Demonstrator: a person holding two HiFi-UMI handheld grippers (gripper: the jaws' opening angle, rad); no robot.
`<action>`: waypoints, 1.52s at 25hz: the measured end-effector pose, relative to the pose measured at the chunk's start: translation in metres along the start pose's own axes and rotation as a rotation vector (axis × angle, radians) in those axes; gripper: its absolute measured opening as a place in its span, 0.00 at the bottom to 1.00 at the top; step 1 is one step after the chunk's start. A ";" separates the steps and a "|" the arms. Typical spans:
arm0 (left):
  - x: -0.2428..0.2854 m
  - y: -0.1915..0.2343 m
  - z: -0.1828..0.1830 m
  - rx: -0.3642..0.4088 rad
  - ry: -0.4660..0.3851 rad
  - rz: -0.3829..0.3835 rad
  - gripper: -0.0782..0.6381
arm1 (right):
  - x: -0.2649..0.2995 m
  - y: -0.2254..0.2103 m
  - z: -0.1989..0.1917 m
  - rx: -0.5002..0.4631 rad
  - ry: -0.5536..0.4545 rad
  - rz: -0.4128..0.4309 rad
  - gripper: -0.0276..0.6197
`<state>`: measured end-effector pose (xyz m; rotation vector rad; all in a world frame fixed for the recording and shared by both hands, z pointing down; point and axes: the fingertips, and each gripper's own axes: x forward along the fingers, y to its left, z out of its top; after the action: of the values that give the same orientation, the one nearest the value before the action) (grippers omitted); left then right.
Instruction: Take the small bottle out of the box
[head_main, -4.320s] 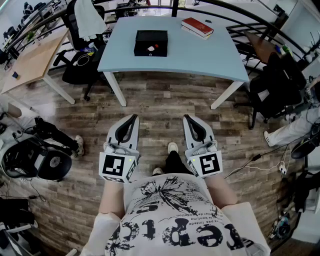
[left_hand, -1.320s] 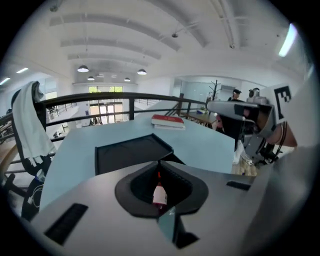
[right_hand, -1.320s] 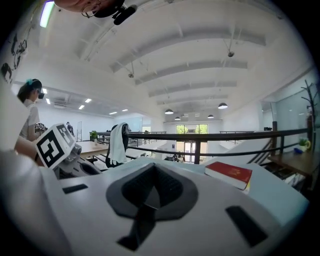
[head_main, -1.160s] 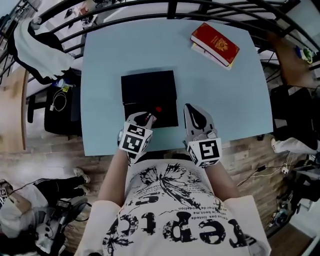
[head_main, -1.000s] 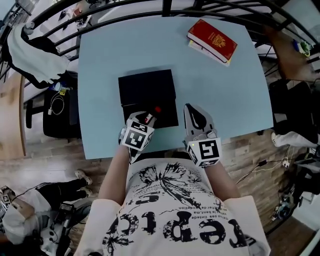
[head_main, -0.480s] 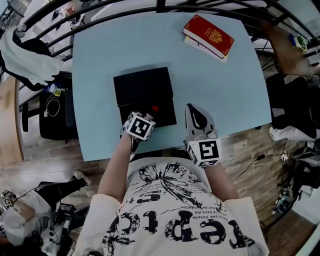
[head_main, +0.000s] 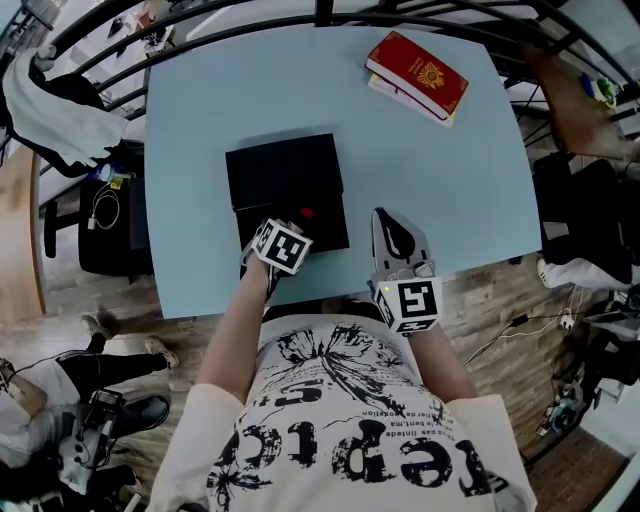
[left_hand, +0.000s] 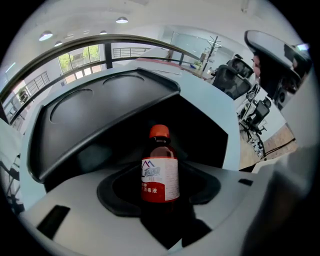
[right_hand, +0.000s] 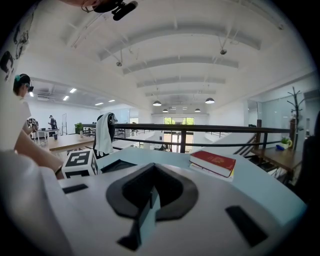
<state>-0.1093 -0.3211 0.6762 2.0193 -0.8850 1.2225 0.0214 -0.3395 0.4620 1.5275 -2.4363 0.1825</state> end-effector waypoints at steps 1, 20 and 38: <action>0.000 0.000 0.001 0.000 0.000 0.000 0.43 | -0.001 0.000 0.000 -0.001 0.000 0.003 0.06; -0.041 -0.013 0.018 0.022 -0.100 -0.009 0.43 | -0.006 -0.007 0.014 -0.035 -0.033 0.038 0.06; -0.239 0.009 0.099 0.025 -0.950 0.236 0.43 | 0.010 0.026 0.064 -0.095 -0.149 0.100 0.06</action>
<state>-0.1504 -0.3488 0.4220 2.5794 -1.5633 0.2976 -0.0157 -0.3523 0.4045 1.4270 -2.5983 -0.0295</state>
